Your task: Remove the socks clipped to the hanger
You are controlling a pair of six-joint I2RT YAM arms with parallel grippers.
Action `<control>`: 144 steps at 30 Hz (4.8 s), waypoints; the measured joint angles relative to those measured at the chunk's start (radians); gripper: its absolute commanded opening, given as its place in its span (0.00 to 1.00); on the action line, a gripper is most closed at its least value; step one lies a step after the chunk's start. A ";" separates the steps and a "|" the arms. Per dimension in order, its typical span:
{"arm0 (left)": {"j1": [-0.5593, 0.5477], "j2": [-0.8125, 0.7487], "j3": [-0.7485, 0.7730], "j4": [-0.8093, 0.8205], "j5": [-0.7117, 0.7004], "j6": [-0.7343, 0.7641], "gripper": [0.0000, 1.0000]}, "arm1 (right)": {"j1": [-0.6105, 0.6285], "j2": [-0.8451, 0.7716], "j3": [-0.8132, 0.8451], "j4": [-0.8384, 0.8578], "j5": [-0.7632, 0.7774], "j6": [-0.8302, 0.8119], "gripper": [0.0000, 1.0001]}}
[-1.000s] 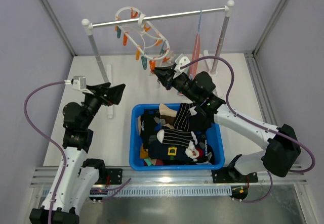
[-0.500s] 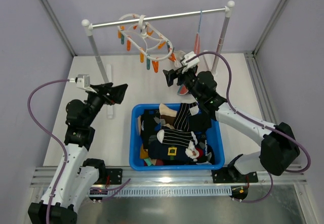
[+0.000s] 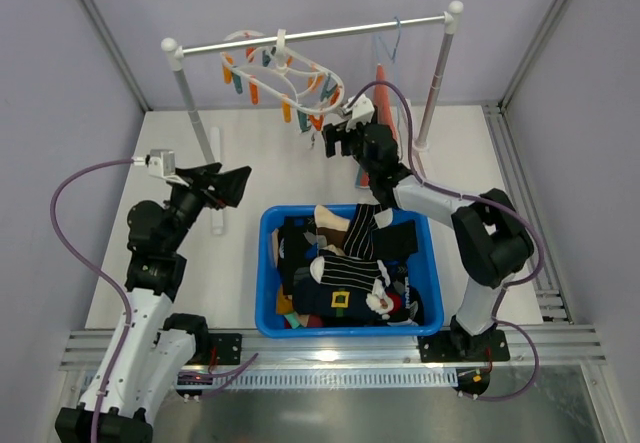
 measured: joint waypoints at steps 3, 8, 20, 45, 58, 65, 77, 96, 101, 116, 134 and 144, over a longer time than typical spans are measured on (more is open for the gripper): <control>0.000 -0.010 0.000 0.001 0.000 0.002 0.99 | -0.038 0.084 0.067 0.068 -0.078 -0.003 0.87; 0.000 -0.010 -0.002 0.006 0.000 0.003 0.99 | -0.095 0.186 0.129 0.150 -0.233 0.026 0.60; -0.005 0.013 -0.006 0.016 -0.001 0.003 1.00 | -0.145 0.217 0.145 0.281 -0.515 0.123 0.42; -0.007 -0.037 -0.008 0.017 -0.005 0.016 0.99 | -0.145 0.353 0.361 0.208 -0.494 0.155 0.26; -0.007 -0.048 -0.010 0.017 -0.004 0.017 1.00 | -0.145 0.385 0.365 0.191 -0.396 0.132 0.04; -0.007 -0.038 -0.013 0.017 -0.004 0.017 1.00 | -0.141 0.254 0.126 0.279 -0.384 0.131 0.04; -0.034 -0.045 -0.015 0.015 -0.004 0.021 1.00 | -0.079 -0.140 -0.265 0.441 -0.343 0.100 0.04; -0.286 -0.006 -0.142 0.098 -0.124 0.108 1.00 | 0.232 -0.444 -0.468 0.362 -0.209 -0.023 0.04; -0.362 0.021 -0.194 0.192 -0.125 0.109 1.00 | 0.269 -0.444 -0.468 0.345 -0.195 -0.027 0.04; -0.504 0.210 -0.190 0.378 -0.132 0.185 1.00 | 0.301 -0.444 -0.475 0.353 -0.211 0.001 0.04; -0.603 0.406 -0.120 0.382 -0.262 0.286 0.44 | 0.343 -0.494 -0.471 0.325 -0.312 0.063 0.16; -0.635 0.393 -0.122 0.395 -0.367 0.321 0.00 | 0.350 -0.640 -0.520 0.219 -0.295 0.016 0.86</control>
